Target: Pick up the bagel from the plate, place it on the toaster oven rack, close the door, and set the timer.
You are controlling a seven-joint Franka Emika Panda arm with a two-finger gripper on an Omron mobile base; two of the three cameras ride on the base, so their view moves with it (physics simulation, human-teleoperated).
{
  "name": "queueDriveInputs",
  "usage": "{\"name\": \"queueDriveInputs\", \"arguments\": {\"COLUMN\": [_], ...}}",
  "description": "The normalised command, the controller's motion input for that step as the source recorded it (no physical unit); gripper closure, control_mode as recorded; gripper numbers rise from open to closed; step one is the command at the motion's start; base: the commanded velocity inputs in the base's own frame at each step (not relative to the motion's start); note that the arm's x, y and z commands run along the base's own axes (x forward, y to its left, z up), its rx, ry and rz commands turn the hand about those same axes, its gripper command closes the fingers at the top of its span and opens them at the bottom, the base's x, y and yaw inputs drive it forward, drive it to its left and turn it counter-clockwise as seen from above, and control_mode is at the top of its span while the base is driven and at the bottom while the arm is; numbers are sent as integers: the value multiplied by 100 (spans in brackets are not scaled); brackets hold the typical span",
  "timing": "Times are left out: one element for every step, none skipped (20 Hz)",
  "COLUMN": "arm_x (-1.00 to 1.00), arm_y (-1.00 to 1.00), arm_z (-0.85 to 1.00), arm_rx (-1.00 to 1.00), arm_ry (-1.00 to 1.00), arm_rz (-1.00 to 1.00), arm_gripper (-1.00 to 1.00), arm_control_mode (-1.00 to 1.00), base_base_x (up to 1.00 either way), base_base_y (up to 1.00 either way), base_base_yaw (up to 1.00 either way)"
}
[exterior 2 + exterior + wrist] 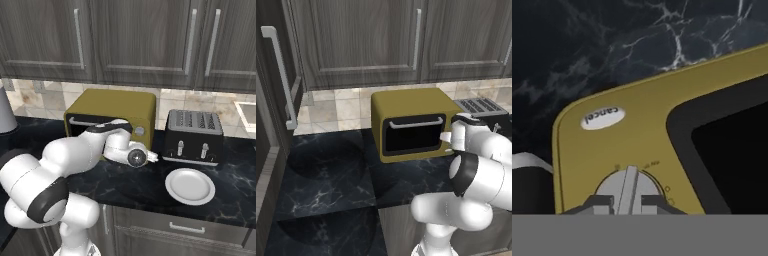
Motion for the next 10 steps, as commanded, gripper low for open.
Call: {"name": "queueDriveInputs", "arguments": {"arm_x": [-20, -20, -21, -27, -34, -51, -79, -100, -100, -100], "arm_y": [0, 0, 0, 0, 0, 0, 0, -1, -5, -8], "arm_z": [0, 0, 0, 0, 7, 14, 18, 22, 28, 39], "arm_rx": [9, 3, 0, 0, 0, 0, 0, -2, -3, -4], "arm_ry": [0, 0, 0, 0, 0, 0, 0, 0, -2, -4], "arm_rz": [-4, -4, -4, -5, -7, -9, -12, -12, -13, -14], "arm_gripper": [100, 100, -100, -100, -100, -100, -100, -100, -100, -100], "arm_control_mode": [-100, -100, -100, -100, -100, -100, -100, -100, -100, -100], "base_base_x": [0, 0, 0, 0, 0, 0, 0, 0, 0, 0], "base_base_y": [0, 0, 0, 0, 0, 0, 0, 0, 0, 0], "base_base_yaw": [0, 0, 0, 0, 0, 0, 0, 0, 0, 0]}}
